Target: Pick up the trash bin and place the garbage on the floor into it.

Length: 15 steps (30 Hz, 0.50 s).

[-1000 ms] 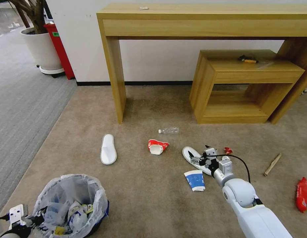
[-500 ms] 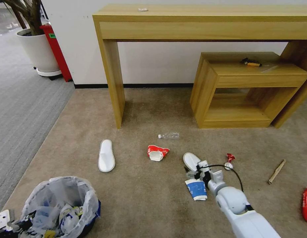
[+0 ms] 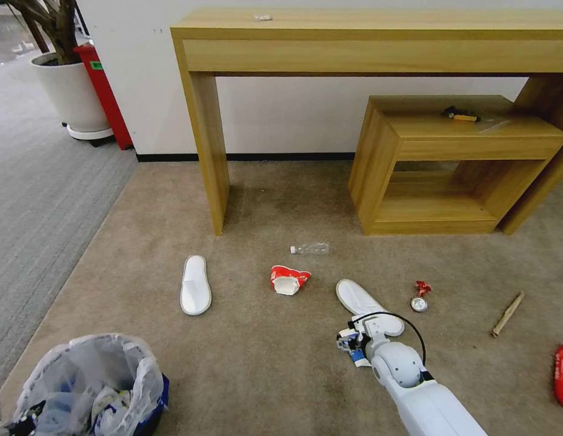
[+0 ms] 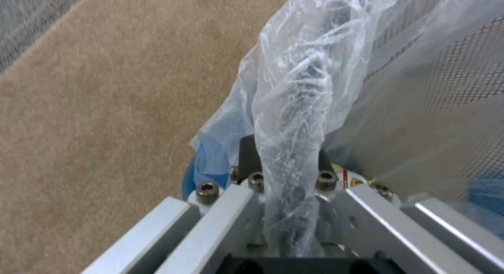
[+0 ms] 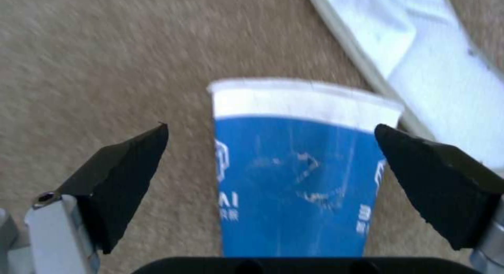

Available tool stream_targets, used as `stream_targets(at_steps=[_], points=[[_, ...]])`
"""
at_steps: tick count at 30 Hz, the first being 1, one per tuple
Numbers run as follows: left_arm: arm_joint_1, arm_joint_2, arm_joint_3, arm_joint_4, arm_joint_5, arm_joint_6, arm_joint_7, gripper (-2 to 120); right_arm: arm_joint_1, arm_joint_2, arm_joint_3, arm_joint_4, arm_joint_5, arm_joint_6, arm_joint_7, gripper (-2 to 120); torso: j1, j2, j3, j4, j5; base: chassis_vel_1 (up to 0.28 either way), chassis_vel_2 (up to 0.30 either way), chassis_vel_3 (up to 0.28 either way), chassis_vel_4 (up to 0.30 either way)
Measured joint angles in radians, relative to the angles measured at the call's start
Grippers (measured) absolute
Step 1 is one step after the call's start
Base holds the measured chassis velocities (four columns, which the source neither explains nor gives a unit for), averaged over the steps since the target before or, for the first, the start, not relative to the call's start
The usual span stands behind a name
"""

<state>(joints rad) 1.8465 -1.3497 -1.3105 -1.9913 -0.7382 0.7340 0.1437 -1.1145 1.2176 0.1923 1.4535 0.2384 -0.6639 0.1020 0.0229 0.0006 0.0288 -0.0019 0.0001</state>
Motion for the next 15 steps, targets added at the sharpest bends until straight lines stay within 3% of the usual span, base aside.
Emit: stream_targets(at_steps=[15], points=[[-0.003,-0.004,0.012,0.002,-0.009,-0.005,0.004,0,0.017,0.048,-0.016,-0.1,-0.072,-0.031,0.06,100,0.0,0.0,0.0,-0.0001,0.0001,0.0,0.0,0.0,0.0]])
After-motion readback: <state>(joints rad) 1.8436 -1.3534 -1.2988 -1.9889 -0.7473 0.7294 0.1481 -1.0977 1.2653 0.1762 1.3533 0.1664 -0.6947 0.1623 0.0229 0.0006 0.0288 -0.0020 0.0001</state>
